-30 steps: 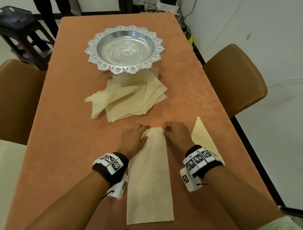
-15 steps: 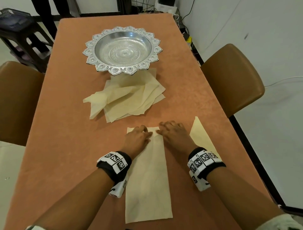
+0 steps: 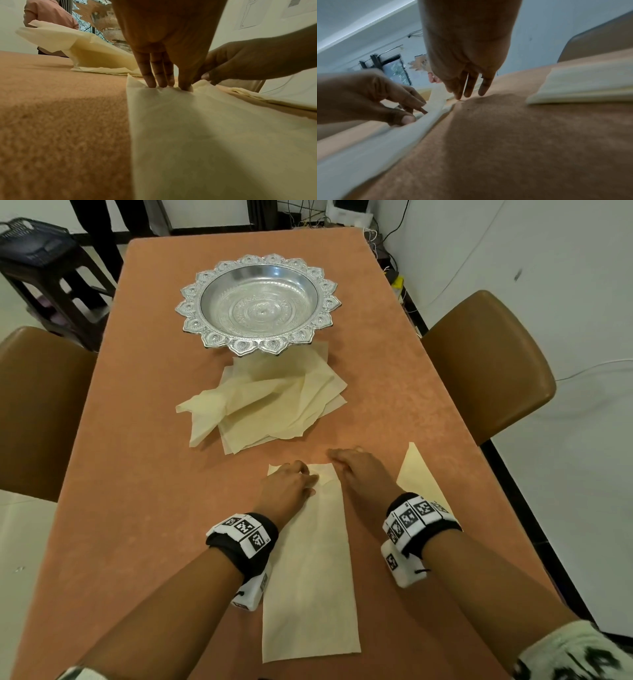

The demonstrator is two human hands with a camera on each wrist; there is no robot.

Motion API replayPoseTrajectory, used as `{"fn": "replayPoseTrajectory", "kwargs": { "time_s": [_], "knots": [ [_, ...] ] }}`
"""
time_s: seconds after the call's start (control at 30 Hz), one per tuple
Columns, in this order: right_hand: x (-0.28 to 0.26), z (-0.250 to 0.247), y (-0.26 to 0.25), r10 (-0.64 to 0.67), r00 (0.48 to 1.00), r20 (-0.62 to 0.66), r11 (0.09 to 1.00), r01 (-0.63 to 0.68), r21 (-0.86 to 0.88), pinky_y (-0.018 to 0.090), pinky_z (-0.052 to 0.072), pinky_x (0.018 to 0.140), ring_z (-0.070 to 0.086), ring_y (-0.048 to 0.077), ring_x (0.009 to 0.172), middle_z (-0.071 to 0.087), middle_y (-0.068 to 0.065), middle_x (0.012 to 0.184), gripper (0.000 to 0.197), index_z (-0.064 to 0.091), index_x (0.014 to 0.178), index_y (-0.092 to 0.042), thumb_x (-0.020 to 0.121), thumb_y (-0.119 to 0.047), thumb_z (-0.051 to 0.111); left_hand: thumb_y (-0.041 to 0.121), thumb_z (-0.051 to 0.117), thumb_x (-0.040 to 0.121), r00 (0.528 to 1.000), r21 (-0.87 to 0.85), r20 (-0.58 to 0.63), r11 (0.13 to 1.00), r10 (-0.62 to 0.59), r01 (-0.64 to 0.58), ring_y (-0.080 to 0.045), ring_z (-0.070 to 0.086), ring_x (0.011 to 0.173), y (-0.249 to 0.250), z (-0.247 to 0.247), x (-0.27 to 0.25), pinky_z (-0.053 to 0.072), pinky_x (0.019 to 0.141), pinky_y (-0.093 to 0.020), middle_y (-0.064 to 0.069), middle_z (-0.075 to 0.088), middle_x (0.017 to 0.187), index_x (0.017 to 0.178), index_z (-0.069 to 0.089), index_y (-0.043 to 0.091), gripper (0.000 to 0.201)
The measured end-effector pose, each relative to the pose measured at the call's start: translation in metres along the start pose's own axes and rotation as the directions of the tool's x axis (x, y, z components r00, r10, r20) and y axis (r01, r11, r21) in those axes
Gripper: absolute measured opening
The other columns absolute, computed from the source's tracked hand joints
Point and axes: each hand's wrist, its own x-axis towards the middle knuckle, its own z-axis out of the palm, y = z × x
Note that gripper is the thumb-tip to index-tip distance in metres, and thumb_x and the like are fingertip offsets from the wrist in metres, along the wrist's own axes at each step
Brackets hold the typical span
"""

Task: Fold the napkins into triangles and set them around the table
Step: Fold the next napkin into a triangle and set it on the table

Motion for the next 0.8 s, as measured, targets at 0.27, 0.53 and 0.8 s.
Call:
{"fn": "replayPoseTrajectory", "kwargs": {
  "time_s": [0.27,0.53,0.8],
  "knots": [
    [0.029,-0.006,-0.012,0.299,0.936,0.187,0.900,-0.342,0.272,0.019,0.041,0.072,0.056,0.011,0.078,0.058,-0.001,0.084,0.039,0.057,0.111,-0.010,0.076,0.000,0.071,0.034,0.055,0.094,0.999,-0.053,-0.038,0.999,-0.017,0.015,-0.021,0.052,0.112,0.000,0.004,0.000,0.050,0.077,-0.034,0.002,0.055,0.127,0.131,0.056,0.025,0.038],
    [0.041,-0.022,-0.008,0.325,0.881,0.343,0.936,-0.352,0.018,0.020,0.041,0.071,0.057,0.014,0.084,0.068,0.006,0.092,0.012,0.070,0.089,-0.003,0.079,-0.001,0.063,0.037,0.060,0.090,0.993,-0.129,-0.086,0.989,-0.081,0.070,-0.018,0.055,0.107,0.000,0.008,0.001,0.049,0.077,-0.036,0.005,0.060,0.120,0.126,0.048,0.025,0.041],
    [0.032,-0.021,-0.003,0.356,0.914,0.195,0.884,-0.397,0.246,0.012,0.041,0.058,0.056,0.011,0.071,0.060,-0.003,0.077,0.019,0.065,0.089,-0.008,0.085,0.004,0.050,0.036,0.060,0.090,0.989,-0.120,-0.112,0.990,-0.093,0.079,-0.019,0.056,0.103,0.001,0.010,-0.003,0.047,0.070,-0.034,0.005,0.059,0.119,0.120,0.052,0.023,0.034]
  ]
}}
